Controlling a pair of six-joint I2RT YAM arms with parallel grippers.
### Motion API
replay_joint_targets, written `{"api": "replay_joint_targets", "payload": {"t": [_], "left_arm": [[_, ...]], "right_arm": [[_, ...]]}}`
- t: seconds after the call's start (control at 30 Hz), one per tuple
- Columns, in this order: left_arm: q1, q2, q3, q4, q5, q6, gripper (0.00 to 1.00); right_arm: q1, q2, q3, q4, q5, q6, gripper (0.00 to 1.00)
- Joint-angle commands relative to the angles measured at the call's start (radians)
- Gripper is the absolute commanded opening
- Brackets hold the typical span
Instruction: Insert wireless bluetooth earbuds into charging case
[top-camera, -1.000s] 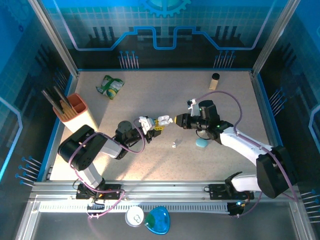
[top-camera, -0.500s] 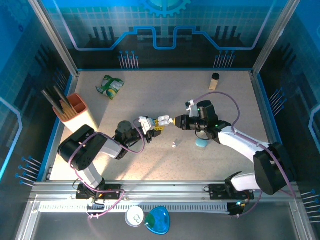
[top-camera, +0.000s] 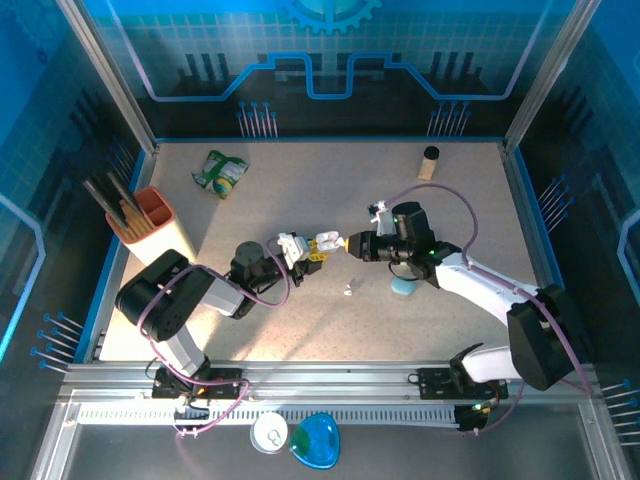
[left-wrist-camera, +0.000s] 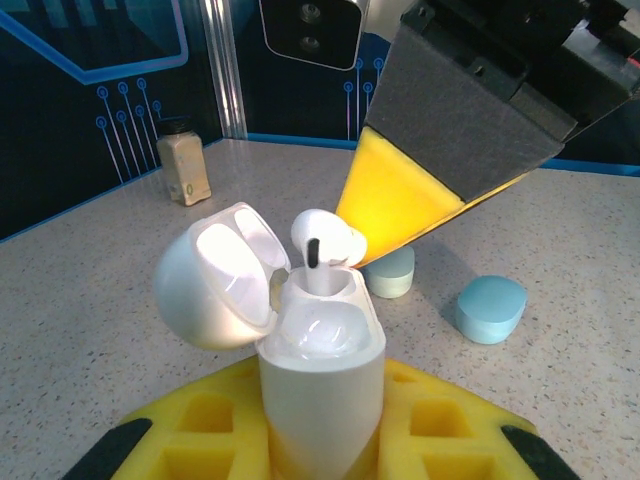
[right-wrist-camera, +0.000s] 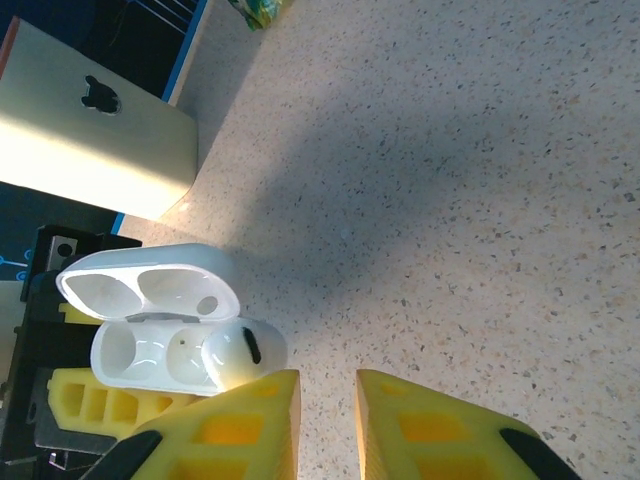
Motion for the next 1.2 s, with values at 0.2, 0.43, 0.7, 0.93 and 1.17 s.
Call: {"api": "replay_joint_targets", "payload": {"t": [0.2,0.43,0.7,0.93,1.17], "left_arm": [[0.002,0.021,0.021,0.02,0.014,-0.016,0.0],[0.002,0.023,0.023,0.016,0.018,-0.02,0.0],[0.002,0.029,0.023,0.017,0.018,-0.021,0.0],[0.002,0.023,0.022,0.02,0.019,-0.024,0.0],[0.002,0.007,0.016,0.019,0.02,-0.027,0.0]], "right_arm": [[0.03,-0.004,0.036,-0.021,-0.009,-0.019,0.24],[0.039,-0.001,0.046,-0.024,-0.011,-0.021,0.24],[0.058,0.009,0.061,-0.027,-0.016,-0.023,0.24],[0.062,0.023,0.07,-0.027,-0.011,-0.023,0.26],[0.062,0.021,0.063,-0.042,0.04,-0.02,0.27]]}}
